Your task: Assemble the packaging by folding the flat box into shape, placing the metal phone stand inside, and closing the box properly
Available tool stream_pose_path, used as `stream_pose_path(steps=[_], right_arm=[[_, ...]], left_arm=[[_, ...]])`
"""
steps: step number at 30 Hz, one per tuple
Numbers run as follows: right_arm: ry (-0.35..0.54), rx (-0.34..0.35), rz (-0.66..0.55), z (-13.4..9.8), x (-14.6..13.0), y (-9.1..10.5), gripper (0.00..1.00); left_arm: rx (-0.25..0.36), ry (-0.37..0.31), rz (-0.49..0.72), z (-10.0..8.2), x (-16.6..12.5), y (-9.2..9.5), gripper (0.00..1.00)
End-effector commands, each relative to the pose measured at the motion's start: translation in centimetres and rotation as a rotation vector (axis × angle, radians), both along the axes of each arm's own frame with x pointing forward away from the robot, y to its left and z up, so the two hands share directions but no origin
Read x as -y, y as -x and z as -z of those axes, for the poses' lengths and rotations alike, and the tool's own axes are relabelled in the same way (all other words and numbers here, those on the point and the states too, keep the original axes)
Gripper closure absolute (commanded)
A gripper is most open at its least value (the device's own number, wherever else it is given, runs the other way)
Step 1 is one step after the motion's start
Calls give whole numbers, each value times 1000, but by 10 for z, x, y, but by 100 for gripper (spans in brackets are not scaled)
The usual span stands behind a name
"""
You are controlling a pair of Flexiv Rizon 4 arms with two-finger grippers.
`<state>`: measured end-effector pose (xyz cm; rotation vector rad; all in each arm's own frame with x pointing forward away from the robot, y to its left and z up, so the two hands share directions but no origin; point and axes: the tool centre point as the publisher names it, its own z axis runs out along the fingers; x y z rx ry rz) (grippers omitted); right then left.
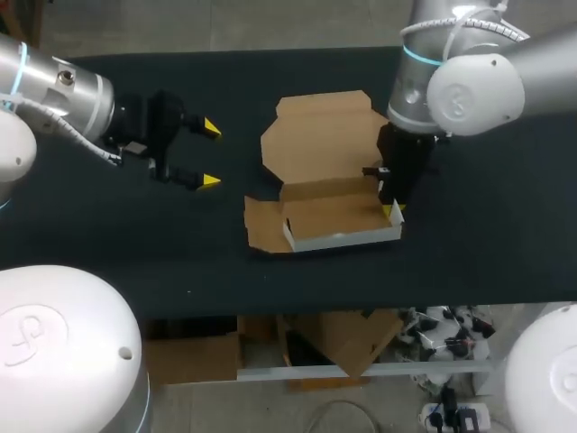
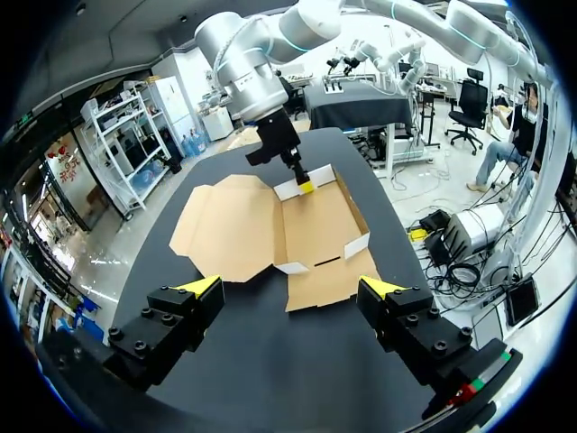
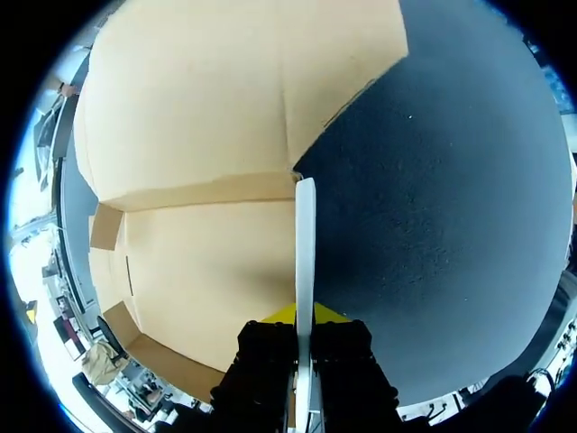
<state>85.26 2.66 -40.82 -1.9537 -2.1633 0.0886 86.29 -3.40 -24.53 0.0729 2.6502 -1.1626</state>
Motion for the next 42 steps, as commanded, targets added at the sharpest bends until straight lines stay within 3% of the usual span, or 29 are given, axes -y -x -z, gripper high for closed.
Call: stream_pose_path(steps=[1,14,20,28,42], right_arm=[[22,58,16,-2,0,8,93],[57,72,45,7,3,15,81],[68,82,68,9,4,16,84],[85,108,90,10,4,16,100],[121,155,91,12,2,11,100]], left_arm=[[-3,-3,1,-1,0,0,0],[-3,-3,1,-1,0,0,0],[-3,-3,1,-1,0,0,0],[-3,-3,1,-1,0,0,0],[-3,-3,1,-1,0,0,0]])
